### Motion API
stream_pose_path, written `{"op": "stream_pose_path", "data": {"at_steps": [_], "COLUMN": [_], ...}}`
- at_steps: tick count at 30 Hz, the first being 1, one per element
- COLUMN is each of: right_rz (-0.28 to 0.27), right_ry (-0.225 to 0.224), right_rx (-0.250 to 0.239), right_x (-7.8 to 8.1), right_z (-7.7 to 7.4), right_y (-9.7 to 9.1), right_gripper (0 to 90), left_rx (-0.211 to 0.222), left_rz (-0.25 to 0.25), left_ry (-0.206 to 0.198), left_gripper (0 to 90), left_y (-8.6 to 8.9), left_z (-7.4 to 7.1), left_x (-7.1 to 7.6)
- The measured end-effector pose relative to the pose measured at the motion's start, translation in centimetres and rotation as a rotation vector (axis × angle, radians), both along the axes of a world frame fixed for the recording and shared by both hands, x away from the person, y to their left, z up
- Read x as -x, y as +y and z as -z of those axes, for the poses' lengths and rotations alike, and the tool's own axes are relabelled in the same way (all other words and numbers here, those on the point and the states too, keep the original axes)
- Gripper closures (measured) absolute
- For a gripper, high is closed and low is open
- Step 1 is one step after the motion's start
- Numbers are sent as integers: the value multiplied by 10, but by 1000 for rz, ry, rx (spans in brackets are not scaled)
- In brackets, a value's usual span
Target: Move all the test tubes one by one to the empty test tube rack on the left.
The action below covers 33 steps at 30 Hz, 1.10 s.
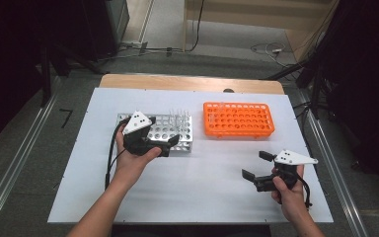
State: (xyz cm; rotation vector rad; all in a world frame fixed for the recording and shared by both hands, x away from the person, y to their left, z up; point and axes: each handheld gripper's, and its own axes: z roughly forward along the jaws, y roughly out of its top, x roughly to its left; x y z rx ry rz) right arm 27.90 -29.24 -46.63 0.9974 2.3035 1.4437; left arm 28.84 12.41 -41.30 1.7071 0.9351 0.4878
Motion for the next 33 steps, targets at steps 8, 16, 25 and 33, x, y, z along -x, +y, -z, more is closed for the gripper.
{"op": "stream_pose_path", "data": {"at_steps": [8,16,25,33], "right_rz": [-3,-6,-12,-15], "right_ry": [-11,-21,-32,-29], "right_rx": [3,-4,1,-25], "right_x": [0,-3,-10,-24], "right_z": [-3,-9,-19,-30], "right_y": [4,8,18,26], "right_gripper": [0,0,0,0], "left_rx": [29,52,67,67], "left_rz": [-3,-17,-23,-24], "left_ry": [5,12,25,24], "left_gripper": [0,0,0,0], "left_y": [9,21,27,33], "left_z": [10,21,33,38], "left_x": [22,45,62,73]}}
